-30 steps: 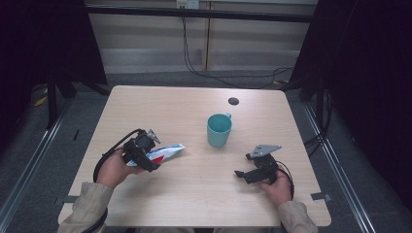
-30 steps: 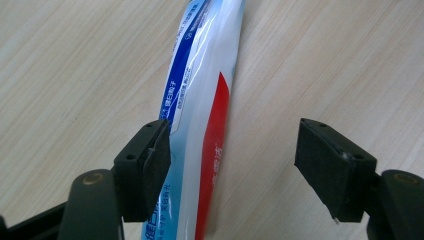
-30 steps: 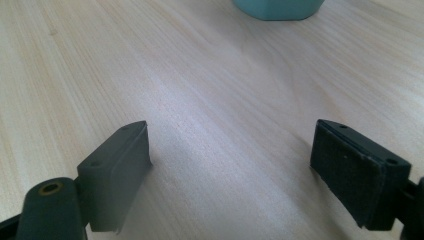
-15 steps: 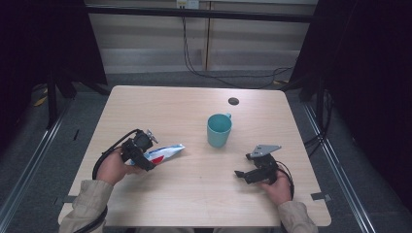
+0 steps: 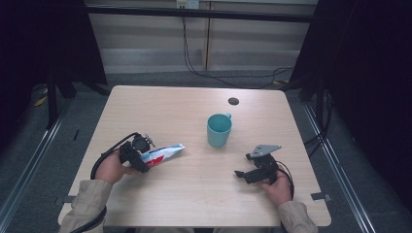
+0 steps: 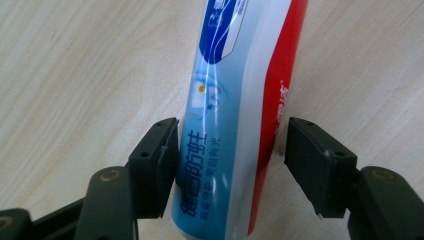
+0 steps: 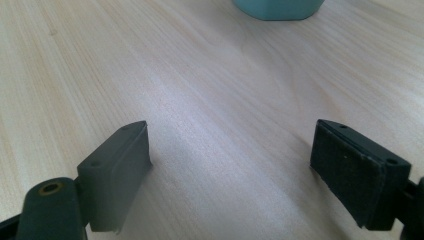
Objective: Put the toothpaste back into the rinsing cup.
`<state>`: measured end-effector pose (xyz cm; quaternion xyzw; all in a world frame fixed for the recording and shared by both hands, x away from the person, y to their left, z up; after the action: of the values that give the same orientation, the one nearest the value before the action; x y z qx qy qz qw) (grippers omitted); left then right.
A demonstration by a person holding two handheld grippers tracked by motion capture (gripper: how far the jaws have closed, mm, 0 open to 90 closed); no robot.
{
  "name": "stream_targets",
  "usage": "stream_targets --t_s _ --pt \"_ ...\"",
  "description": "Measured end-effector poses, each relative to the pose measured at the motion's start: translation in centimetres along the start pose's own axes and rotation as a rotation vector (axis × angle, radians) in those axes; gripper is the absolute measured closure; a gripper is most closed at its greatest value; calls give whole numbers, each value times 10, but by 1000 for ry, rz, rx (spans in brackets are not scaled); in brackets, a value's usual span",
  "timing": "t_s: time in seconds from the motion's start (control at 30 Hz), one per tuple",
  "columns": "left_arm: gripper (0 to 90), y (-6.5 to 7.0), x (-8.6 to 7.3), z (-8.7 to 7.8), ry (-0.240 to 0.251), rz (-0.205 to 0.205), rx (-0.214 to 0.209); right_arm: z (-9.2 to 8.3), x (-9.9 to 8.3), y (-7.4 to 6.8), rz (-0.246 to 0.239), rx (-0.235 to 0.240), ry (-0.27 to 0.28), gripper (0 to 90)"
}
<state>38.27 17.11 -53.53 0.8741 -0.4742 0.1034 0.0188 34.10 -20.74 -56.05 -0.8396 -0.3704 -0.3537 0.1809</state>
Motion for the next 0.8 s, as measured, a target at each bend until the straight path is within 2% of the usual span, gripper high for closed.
stream_targets --t_s 0.1,0.13,0.23,0.33,0.37,0.5,0.6,0.67,0.77,0.8 --pt "437 -2 -1 1 5 -8 6 0 0 0 -1 0 1 155" --pt "454 -1 -1 1 5 -15 -1 0 0 0 -1 0 0 155" --pt "494 0 -2 0 -10 1 -23 0 0 0 0 0 0 155" --pt "588 2 -1 -1 -23 -2 -36 0 0 0 -1 0 0 155" --pt "612 2 -1 -1 -29 10 -31 0 0 0 0 0 0 154" --pt "691 5 -1 -4 -26 3 -14 0 0 0 0 0 0 155" --pt "713 7 0 -6 -29 12 -2 0 0 0 0 0 0 155" --pt "720 9 1 -6 -13 17 10 0 0 0 1 0 0 155" --pt "722 11 4 -8 4 -8 -23 0 0 0 0 0 0 155" --pt "722 12 5 -10 12 1 -15 0 0 0 0 0 0 155"
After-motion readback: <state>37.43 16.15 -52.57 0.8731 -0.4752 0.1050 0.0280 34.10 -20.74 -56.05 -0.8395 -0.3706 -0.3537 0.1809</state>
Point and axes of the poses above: each handheld gripper's, and its own axes: z roughly forward along the jaws, x roughly out of its top, y roughly to its right, the point moved 7 cm from there along z, roughly forward along the jaws, and after that the axes turned 1 degree about x, right-handed, at the moved point
